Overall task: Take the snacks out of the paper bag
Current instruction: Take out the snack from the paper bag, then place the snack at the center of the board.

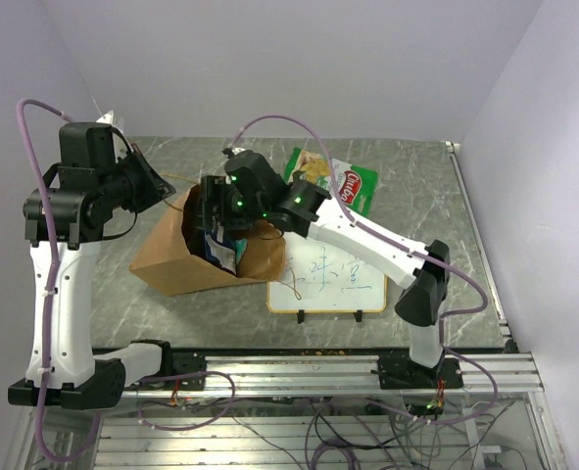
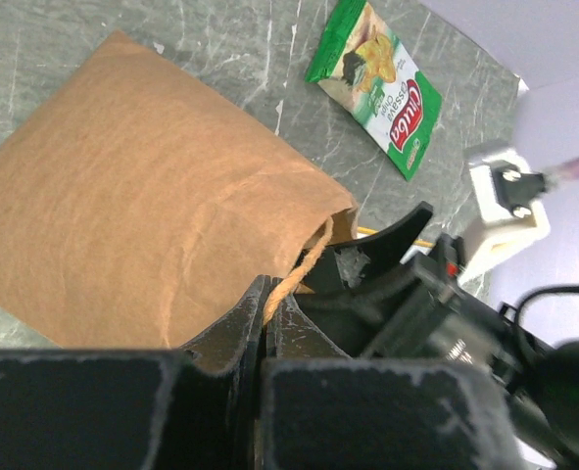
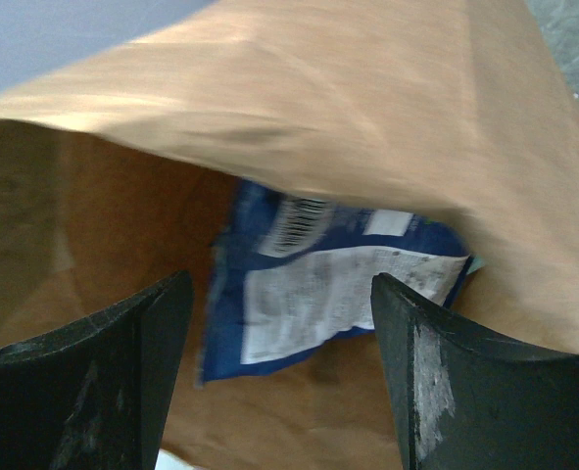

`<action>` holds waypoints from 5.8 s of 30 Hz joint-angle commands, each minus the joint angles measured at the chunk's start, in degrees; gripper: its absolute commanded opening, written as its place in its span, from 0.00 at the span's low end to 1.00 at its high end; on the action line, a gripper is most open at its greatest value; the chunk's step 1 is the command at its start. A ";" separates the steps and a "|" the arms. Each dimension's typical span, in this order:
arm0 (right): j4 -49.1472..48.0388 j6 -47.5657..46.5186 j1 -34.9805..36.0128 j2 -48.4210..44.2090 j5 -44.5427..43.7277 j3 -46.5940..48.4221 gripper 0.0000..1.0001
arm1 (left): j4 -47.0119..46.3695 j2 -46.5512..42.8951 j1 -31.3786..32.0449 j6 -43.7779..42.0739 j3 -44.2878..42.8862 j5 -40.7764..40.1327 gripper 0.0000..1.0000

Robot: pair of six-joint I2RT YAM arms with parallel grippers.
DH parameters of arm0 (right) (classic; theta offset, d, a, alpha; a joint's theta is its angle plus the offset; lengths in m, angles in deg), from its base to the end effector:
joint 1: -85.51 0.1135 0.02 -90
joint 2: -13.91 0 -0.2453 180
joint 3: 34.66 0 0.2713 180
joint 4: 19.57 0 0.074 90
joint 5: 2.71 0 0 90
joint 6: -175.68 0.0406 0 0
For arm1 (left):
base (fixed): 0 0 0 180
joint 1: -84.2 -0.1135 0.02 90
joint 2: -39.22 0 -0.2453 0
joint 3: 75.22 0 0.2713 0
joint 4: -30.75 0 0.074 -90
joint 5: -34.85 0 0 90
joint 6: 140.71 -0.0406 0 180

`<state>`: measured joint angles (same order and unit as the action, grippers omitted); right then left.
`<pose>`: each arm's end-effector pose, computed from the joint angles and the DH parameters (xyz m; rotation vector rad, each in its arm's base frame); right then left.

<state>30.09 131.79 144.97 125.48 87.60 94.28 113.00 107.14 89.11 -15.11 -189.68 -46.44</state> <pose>0.2366 0.4015 0.3614 -0.2751 2.3203 1.0291 0.2058 -0.0238 0.4711 -0.5087 2.1843 -0.5579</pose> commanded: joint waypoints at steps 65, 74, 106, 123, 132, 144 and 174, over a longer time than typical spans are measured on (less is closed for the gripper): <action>-24.73 -20.04 -25.37 -30.49 -12.82 -22.87 0.00 | -6.80 -4.03 -0.69 3.68 8.57 -4.27 0.07; -32.13 -15.45 -34.78 -17.94 -4.64 -23.48 0.00 | -5.53 -3.52 -0.69 6.71 9.50 -2.02 0.07; -49.01 0.80 -50.10 5.85 20.72 -35.61 0.00 | -3.52 -8.04 -0.69 13.62 15.11 0.92 0.07; -53.31 9.35 -46.71 13.72 23.77 -24.42 0.00 | -2.65 -3.85 -0.69 10.40 8.95 -0.15 0.07; -47.96 2.68 -48.73 14.20 21.63 -33.69 0.00 | -0.30 -3.79 -0.69 8.21 7.81 -1.40 0.07; -37.95 -4.76 -52.11 14.94 20.03 -31.60 0.13 | -2.08 -3.71 -0.69 8.33 9.04 0.25 0.07; -7.27 -10.84 -49.90 -10.13 14.53 -31.33 0.73 | -4.54 -5.63 -0.69 4.64 11.56 3.24 0.07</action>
<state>19.91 114.72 93.08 120.15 94.99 66.52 109.50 102.07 89.11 -8.36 -177.10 -44.76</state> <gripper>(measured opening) 0.746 0.077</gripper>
